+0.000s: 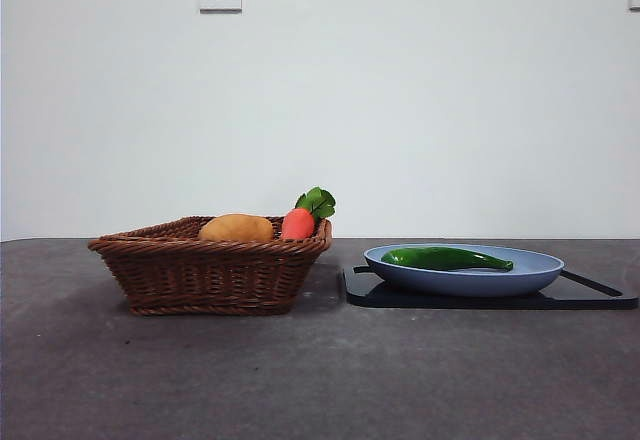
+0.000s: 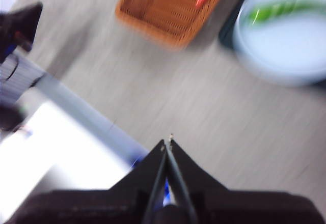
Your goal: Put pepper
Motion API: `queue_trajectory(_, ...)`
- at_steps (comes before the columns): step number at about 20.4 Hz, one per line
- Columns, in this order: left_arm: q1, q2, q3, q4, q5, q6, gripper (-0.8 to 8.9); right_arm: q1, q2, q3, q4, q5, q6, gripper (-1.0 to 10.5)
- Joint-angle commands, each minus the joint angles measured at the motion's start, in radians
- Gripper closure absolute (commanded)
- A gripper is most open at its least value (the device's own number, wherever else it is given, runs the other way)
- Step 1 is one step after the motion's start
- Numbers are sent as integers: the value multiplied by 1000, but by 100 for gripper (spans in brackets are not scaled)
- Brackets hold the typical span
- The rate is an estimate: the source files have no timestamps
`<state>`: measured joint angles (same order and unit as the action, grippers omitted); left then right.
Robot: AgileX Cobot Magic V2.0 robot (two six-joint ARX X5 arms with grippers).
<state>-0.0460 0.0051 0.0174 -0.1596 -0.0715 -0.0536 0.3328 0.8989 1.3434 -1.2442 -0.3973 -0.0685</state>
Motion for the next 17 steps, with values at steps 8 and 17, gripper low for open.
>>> queue_trajectory(8, 3, -4, -11, 10, -3, -6, 806, -237, -432, -525, 729, -13, 3, 936)
queue_trajectory(17, 3, -4, -11, 10, -3, -6, 806, -245, -711, -1022, 1097, 140, 67, 936)
